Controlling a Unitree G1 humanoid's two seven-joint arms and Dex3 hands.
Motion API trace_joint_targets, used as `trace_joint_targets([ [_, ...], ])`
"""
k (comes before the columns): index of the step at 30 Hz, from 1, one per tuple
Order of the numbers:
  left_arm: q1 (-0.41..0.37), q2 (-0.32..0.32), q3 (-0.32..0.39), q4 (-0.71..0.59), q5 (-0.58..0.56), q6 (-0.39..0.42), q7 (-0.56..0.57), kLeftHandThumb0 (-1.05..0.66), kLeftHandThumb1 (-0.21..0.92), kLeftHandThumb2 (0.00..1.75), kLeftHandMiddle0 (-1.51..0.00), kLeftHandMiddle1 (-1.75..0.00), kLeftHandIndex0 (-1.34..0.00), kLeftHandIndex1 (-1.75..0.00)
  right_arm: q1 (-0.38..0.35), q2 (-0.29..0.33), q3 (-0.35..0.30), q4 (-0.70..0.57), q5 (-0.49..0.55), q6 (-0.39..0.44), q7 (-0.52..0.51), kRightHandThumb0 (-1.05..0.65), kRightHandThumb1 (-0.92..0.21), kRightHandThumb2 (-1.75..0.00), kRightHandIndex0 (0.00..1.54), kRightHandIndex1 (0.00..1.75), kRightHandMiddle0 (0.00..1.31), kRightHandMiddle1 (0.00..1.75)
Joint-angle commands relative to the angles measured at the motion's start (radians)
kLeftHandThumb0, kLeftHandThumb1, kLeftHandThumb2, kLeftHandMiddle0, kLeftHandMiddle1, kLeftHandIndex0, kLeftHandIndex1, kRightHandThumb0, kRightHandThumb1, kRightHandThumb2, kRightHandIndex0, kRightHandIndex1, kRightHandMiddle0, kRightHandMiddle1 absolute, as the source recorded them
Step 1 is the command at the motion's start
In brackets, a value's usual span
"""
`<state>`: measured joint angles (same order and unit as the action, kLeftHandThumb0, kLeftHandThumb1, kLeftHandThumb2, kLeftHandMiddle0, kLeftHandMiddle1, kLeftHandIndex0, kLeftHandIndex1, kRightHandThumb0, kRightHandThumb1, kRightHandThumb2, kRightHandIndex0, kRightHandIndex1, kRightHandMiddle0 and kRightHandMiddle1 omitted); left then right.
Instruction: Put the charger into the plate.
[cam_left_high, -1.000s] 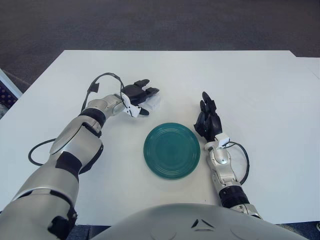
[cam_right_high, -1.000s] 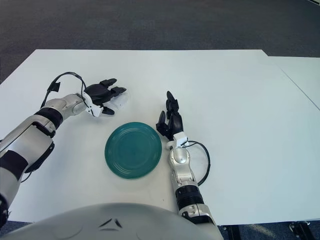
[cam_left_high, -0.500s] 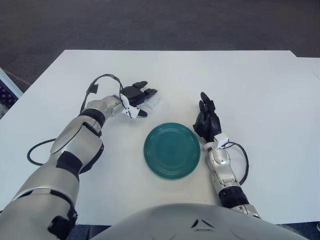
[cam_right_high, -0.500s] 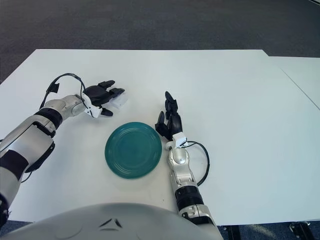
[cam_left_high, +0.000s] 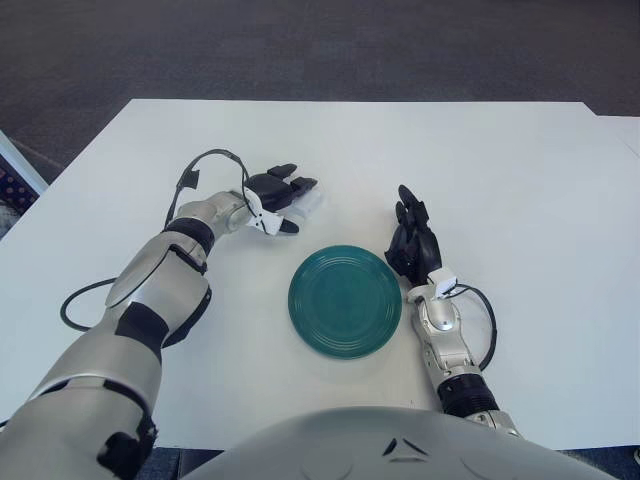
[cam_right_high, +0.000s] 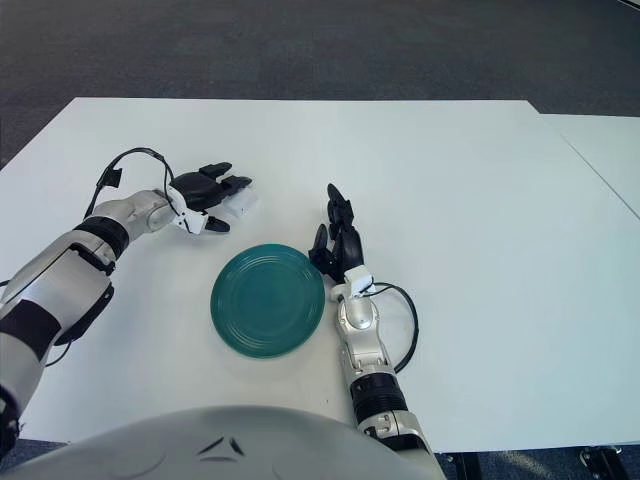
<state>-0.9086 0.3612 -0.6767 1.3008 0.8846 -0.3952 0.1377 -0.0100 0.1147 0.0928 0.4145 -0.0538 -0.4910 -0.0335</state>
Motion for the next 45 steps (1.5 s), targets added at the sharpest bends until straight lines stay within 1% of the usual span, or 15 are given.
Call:
trace_joint_targets([
  [1,-0.003,-0.009,0.0,0.011,-0.013,0.002,-0.039,-1.05,0.92,0.61,0.0,0.0,0.0,-0.37,0.179,0.035,0.002,0.109,0.044,-0.009,0.015,-1.02,-0.92,-0.98,0.08,0.0,0.0,0.28],
  [11,0.003,-0.022,-0.001,0.018,-0.029,0.009,-0.059,-1.05,0.92,0.62,-0.02,0.0,0.0,-0.52,0.208,0.037,-0.002,0.074,0.048,-0.011,0.025,-1.02,-0.92,-0.97,0.08,0.0,0.0,0.26],
  [16,0.019,-0.034,-0.014,0.025,-0.023,0.015,-0.037,-1.05,0.92,0.58,-0.23,-0.07,-0.05,-0.66,0.214,0.03,-0.008,0.057,0.048,0.002,0.024,-1.02,-0.92,-0.96,0.09,0.0,0.0,0.28],
  [17,0.02,-0.037,-0.018,0.027,-0.02,0.017,-0.032,-1.05,0.92,0.53,-0.15,-0.56,-0.09,-0.74,0.213,0.029,-0.011,0.058,0.048,0.003,0.024,-1.02,-0.92,-0.96,0.09,0.0,0.0,0.28],
  [18,0.02,-0.038,-0.021,0.028,-0.019,0.019,-0.03,-1.05,0.92,0.51,-0.1,-0.91,-0.1,-0.81,0.212,0.028,-0.012,0.058,0.049,0.004,0.025,-1.02,-0.92,-0.96,0.09,0.01,0.0,0.28],
  [19,0.02,-0.04,-0.026,0.028,-0.015,0.021,-0.024,-1.05,0.92,0.5,-0.08,-1.03,-0.11,-0.84,0.212,0.027,-0.013,0.057,0.049,0.005,0.024,-1.02,-0.92,-0.95,0.09,0.01,0.0,0.28],
  [20,0.021,-0.042,-0.036,0.028,-0.004,0.024,-0.003,-1.04,0.92,0.46,-0.05,-1.29,-0.12,-0.94,0.213,0.025,-0.015,0.057,0.05,0.005,0.025,-1.02,-0.92,-0.95,0.09,0.01,0.0,0.28],
  [23,0.023,-0.043,-0.06,0.026,0.018,0.028,0.048,-0.9,0.92,0.27,-0.15,-1.6,-0.12,-1.37,0.215,0.022,-0.02,0.056,0.052,0.002,0.028,-1.03,-0.92,-0.95,0.1,0.01,0.0,0.27],
  [25,0.022,-0.042,-0.081,0.023,0.037,0.031,0.094,-0.75,0.9,0.21,-0.22,-1.67,-0.15,-1.55,0.217,0.019,-0.023,0.055,0.055,-0.003,0.032,-1.03,-0.92,-0.94,0.1,0.01,0.0,0.27],
  [27,0.025,-0.047,-0.095,0.028,0.049,0.046,0.126,-0.66,0.88,0.17,-0.26,-1.71,-0.18,-1.65,0.225,0.014,-0.026,0.043,0.06,-0.004,0.039,-1.03,-0.92,-0.94,0.1,0.0,0.0,0.27],
  [28,0.029,-0.053,-0.1,0.031,0.053,0.061,0.144,-0.56,0.8,0.42,-0.33,-1.72,-0.25,-1.68,0.237,0.009,-0.026,0.029,0.062,-0.008,0.044,-1.03,-0.92,-0.94,0.09,0.0,0.0,0.27],
  [29,0.031,-0.057,-0.104,0.034,0.056,0.072,0.157,-0.5,0.73,0.6,-0.41,-1.73,-0.3,-1.7,0.245,0.007,-0.026,0.019,0.064,-0.01,0.047,-1.03,-0.92,-0.95,0.09,0.0,0.0,0.27],
  [31,0.032,-0.065,-0.107,0.037,0.056,0.086,0.171,-0.45,0.67,0.76,-0.49,-1.74,-0.34,-1.72,0.256,0.001,-0.028,0.003,0.066,-0.012,0.053,-1.03,-0.92,-0.95,0.08,0.0,0.0,0.27],
  [35,0.035,-0.077,-0.105,0.041,0.046,0.103,0.199,-0.4,0.63,0.89,-0.64,-1.74,-0.37,-1.74,0.258,-0.007,-0.038,-0.003,0.064,-0.016,0.057,-1.02,-0.92,-0.96,0.07,0.0,0.0,0.27],
  [45,0.043,-0.094,-0.081,0.044,0.013,0.118,0.235,-0.39,0.59,0.97,-0.88,-1.75,-0.4,-1.75,0.249,-0.022,-0.065,0.012,0.078,-0.039,0.078,-0.97,-0.92,-0.95,0.06,0.0,0.0,0.26],
])
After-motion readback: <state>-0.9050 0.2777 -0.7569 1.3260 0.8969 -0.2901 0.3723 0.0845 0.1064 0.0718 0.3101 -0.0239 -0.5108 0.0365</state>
